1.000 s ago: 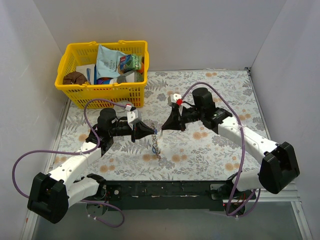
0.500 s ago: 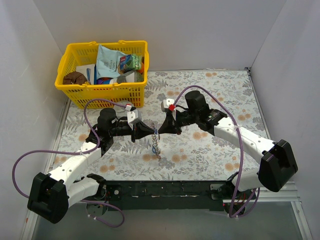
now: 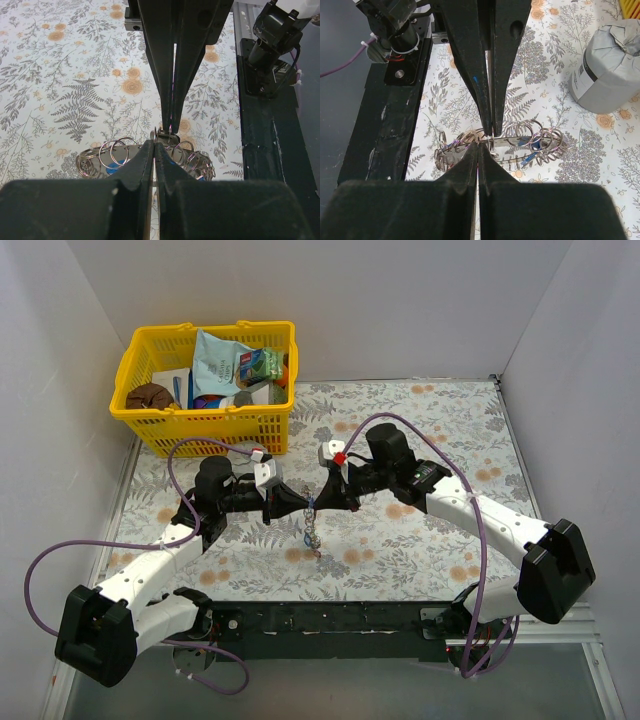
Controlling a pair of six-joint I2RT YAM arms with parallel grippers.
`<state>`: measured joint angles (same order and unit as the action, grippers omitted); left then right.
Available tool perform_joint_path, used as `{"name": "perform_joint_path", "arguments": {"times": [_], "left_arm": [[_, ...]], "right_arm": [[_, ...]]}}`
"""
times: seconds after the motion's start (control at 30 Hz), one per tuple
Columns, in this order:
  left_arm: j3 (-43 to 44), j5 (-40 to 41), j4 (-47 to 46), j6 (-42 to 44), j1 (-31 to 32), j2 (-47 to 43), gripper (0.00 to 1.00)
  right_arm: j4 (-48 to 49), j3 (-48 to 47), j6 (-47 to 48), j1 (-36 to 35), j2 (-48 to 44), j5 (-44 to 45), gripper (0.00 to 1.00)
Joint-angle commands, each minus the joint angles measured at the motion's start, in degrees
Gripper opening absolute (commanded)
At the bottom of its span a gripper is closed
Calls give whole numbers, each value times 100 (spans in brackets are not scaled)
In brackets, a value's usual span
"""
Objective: Put the keys on the keyring
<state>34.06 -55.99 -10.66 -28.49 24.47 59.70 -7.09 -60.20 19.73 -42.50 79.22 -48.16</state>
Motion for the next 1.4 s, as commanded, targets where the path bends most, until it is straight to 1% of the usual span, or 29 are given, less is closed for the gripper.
{"name": "perform_joint_path", "arguments": {"times": [0.0, 0.3, 0.53, 0.83, 1.0, 1.37], "left_arm": [[127, -132, -77, 63, -39, -55, 0], [127, -141, -77, 80, -39, -55, 0], [127, -149, -77, 89, -39, -46, 0], [118, 35, -68, 142, -39, -73, 0], [118, 105, -60, 151, -39, -55, 0], [109, 62, -68, 177, -30, -64, 0]], "right_arm": [[305, -211, -39, -30, -29, 70, 1], [410, -211, -100, -39, -108, 377, 1], [525, -202, -188, -48, -179, 448, 1], [604, -185, -329, -39, -249, 676, 1], [657, -281, -645, -74, -188, 1019, 1], [489, -431, -681, -136, 50, 1239, 1]]}}
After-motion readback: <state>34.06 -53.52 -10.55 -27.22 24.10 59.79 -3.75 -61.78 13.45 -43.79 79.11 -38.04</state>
